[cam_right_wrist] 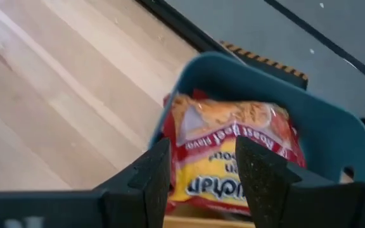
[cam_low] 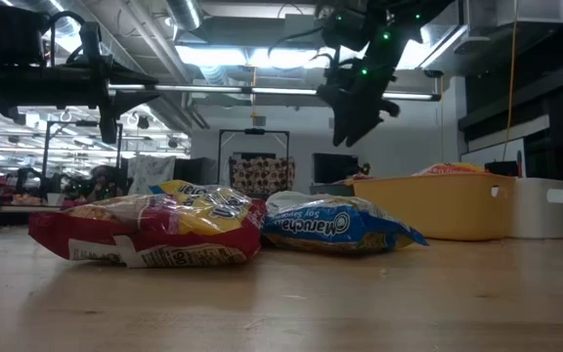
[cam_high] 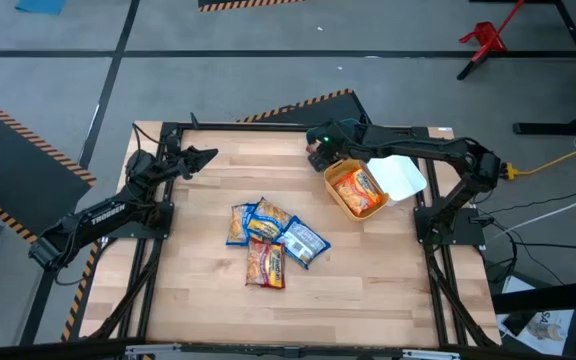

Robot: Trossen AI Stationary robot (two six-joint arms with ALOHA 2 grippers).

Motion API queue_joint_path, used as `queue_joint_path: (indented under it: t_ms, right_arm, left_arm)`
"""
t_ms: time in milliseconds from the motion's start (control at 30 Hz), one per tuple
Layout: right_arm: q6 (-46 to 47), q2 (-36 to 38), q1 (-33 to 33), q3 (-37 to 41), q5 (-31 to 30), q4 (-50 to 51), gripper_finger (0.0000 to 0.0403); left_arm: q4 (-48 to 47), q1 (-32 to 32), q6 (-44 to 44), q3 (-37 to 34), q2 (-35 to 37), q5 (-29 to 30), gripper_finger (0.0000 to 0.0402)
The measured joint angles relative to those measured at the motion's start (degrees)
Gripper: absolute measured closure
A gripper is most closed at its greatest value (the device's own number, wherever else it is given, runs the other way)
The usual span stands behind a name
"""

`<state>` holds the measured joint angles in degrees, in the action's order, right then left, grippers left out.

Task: Sort Maruchan noodles
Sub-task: Put the right red noodle pack into the blue bin

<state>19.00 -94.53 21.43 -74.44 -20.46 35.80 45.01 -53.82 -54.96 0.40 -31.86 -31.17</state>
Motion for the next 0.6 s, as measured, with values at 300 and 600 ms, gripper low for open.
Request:
queue_joint_path:
  t_ms: [300, 600]
  right_arm:
    - [-1.07, -5.38, 0.49, 1.36, 2.95, 0.89, 0.0239]
    - [3.36, -10.11, 2.99, 1.39, 3.0, 0.34, 0.0239]
  left_arm:
    - [-0.04, 0.02, 0.11, 0.0, 0.0, 0.36, 0.0307]
    - [-0.07, 0.01, 0.08, 0.0, 0.0, 0.64, 0.0307]
